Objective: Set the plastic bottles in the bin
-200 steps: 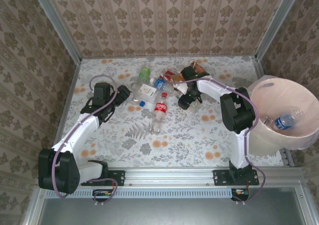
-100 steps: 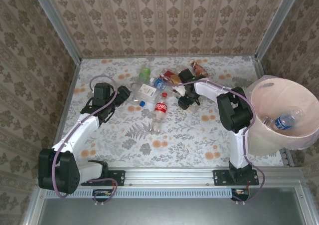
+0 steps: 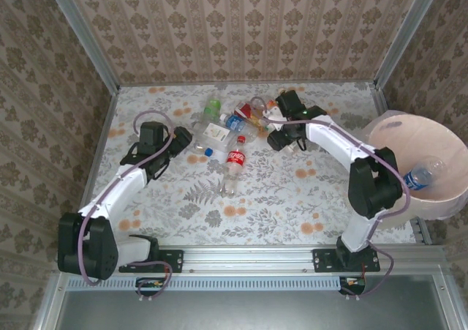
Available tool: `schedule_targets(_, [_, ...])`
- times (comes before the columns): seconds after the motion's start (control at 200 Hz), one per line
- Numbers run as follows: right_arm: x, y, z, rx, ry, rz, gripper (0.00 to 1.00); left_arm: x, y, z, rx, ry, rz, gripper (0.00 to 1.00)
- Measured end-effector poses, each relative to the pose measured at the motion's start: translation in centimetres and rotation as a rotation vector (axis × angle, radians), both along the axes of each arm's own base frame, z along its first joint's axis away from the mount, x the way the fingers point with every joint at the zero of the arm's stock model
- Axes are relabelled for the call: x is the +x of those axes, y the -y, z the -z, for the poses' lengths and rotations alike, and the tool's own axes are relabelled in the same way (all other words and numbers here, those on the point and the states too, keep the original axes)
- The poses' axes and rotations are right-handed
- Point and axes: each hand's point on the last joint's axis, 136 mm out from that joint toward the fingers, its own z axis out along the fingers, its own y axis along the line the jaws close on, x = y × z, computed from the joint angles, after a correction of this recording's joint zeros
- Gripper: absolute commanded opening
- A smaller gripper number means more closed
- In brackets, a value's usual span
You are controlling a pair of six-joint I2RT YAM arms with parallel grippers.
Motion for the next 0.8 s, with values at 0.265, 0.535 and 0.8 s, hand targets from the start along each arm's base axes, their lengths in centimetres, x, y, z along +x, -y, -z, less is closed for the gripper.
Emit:
schedule_targets(0.265, [-0.6, -0.1, -5.6, 0.144, 0.094, 0.080, 0.45, 0.2, 0.3, 0.7, -0.013, -0.024, 0.003, 1.00])
schedule_targets(0.535, [-0.8, 1.0, -13.4, 0.302, 0.229, 0.210, 0.45, 0.8, 0.7, 0.4, -0.024, -0.021, 0.010, 1.00])
schedule_targets(0.8, [-1.7, 3.1, -20.7, 0.434, 0.357, 0.333, 0.47, 1.9, 1.3, -0.1, -0.041, -0.010, 0.024, 1.00])
